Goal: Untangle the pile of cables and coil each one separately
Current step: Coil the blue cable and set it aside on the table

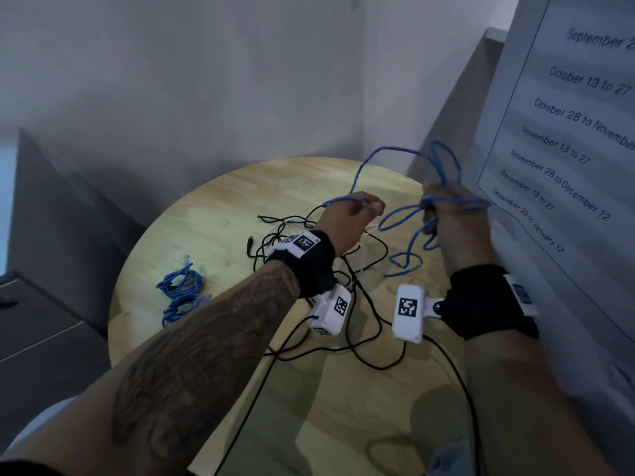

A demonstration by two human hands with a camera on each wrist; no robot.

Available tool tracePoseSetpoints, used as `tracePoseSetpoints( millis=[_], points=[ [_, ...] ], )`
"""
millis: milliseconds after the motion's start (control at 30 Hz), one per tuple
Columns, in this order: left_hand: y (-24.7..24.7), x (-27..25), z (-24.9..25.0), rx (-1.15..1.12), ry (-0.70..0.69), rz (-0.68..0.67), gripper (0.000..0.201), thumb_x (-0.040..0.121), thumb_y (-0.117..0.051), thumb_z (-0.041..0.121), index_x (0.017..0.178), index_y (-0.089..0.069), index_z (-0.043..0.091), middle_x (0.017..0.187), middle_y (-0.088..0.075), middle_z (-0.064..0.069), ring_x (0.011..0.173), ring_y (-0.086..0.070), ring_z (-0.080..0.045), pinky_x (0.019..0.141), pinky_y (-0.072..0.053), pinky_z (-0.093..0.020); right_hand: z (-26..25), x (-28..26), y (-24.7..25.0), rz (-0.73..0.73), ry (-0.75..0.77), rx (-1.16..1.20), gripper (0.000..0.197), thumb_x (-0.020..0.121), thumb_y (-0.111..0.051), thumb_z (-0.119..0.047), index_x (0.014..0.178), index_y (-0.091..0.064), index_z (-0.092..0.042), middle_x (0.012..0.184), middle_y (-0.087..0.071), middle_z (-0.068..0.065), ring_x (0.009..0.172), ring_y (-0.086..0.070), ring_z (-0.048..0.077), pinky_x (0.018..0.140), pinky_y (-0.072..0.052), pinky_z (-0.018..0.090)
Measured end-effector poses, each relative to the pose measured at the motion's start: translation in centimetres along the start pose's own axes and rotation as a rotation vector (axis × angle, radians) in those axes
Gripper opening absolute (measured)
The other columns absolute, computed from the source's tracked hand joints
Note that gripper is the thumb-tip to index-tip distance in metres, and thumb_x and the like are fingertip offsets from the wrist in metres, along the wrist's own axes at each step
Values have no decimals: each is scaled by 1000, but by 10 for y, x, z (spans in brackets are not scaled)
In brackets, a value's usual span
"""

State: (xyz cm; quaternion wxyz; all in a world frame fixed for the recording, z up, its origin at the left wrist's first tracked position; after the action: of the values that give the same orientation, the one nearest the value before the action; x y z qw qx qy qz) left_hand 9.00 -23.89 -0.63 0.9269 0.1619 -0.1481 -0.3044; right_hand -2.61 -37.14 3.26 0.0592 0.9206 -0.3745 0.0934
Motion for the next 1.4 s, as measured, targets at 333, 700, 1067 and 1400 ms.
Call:
tracePoseSetpoints(
  millis=[333, 700, 1067, 1400],
  points=[
    [-23, -20, 21, 790, -6, -490, 35, 98, -44, 18, 133, -43, 23, 89, -65, -12, 74, -60, -30, 66, -46, -35, -17, -38, -48, -351, 152, -187, 27, 93, -71, -24, 91, -64, 1, 64, -53, -5, 56, -46, 2, 53, -36, 13],
    [22, -73, 44, 235, 63, -384, 11, 91, -55, 3, 95, -59, 13, 92, -68, -8, 69, -68, -23, 59, -52, -30, -27, -66, -45, -173, 305, -314, 15, 92, -65, -22, 86, -60, -9, 72, -58, 1, 64, -51, 4, 62, -44, 23],
    [6, -198, -108, 956, 444, -447, 50, 97, -39, 45, 143, -27, 27, 153, -16, -9, 138, -15, -44, 107, -29, -59, -15, -61, -6, 59, 202, -194, 8, 91, -59, -13, 84, -56, -16, 74, -49, 3, 60, -44, 0, 61, -39, 16],
    [-9, -112, -124, 935, 464, -358, 55, 92, -48, 28, 144, -32, 21, 157, -14, -14, 143, -10, -43, 110, -25, -55, -9, -55, -13, -3, 197, -136, 9, 93, -59, -14, 85, -55, -12, 64, -45, -8, 56, -42, 2, 57, -37, 16]
  ],
)
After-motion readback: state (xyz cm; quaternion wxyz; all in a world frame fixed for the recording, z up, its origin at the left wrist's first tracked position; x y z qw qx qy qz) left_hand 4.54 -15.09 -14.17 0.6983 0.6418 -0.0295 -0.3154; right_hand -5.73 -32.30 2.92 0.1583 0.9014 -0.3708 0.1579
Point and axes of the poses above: each hand's wrist, its own x-axis towards the middle knuckle, its own y-axis out of the back of the hand, z = x × y, the point moved 9 cm from there along x, towards the middle knuckle
